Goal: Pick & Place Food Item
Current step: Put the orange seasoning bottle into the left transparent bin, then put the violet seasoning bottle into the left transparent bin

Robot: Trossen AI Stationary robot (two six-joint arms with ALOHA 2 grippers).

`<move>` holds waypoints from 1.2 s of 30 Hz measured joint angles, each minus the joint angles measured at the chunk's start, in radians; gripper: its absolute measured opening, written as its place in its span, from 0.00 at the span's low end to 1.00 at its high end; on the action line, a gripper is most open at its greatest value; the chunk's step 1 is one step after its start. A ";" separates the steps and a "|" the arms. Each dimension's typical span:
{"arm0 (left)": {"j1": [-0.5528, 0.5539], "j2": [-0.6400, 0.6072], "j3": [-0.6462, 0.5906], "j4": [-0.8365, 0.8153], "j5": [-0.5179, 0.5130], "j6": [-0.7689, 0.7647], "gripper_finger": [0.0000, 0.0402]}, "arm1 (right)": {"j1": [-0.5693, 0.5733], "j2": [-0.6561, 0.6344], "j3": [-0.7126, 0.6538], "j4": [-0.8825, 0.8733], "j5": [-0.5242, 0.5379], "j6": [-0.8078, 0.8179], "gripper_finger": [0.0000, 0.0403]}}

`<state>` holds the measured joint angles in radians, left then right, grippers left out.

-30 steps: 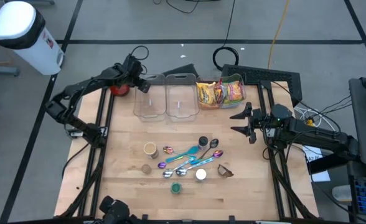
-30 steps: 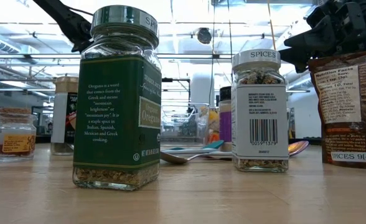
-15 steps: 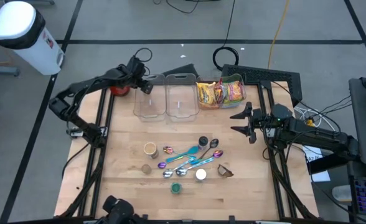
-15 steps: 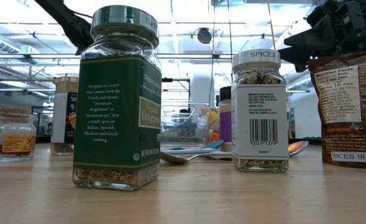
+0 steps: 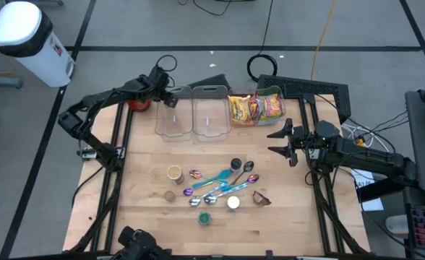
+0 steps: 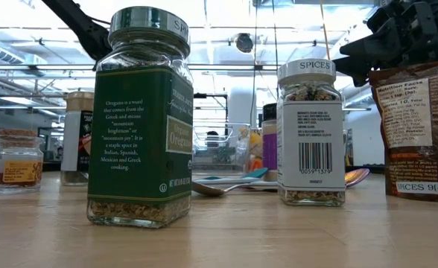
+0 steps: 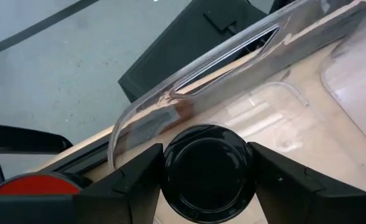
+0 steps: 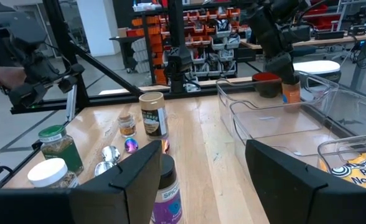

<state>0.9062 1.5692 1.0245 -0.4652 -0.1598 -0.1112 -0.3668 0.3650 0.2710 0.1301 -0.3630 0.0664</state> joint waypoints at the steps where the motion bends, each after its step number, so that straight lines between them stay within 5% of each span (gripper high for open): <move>1: 0.000 0.000 0.000 0.000 -0.002 0.000 0.58 | 0.000 0.000 0.000 0.000 0.000 0.000 0.56; 13: 0.000 0.003 0.000 -0.012 0.026 0.051 0.80 | 0.000 0.000 0.000 0.000 0.000 0.000 0.56; 24: -0.019 -0.082 0.080 -0.047 0.073 0.002 0.81 | 0.000 0.046 0.000 0.001 0.034 0.000 0.56; 30: -0.143 -0.243 0.006 0.087 0.156 0.018 0.78 | 0.002 0.113 0.000 0.001 0.074 0.000 0.56; 36: -0.360 -0.403 -0.213 0.460 0.156 -0.031 0.76 | 0.043 0.230 0.000 0.001 0.074 -0.069 0.56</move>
<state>0.5457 1.1659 0.8113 -0.0052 -0.0040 -0.1419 -0.3242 0.5948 0.2710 0.1309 -0.2887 -0.0030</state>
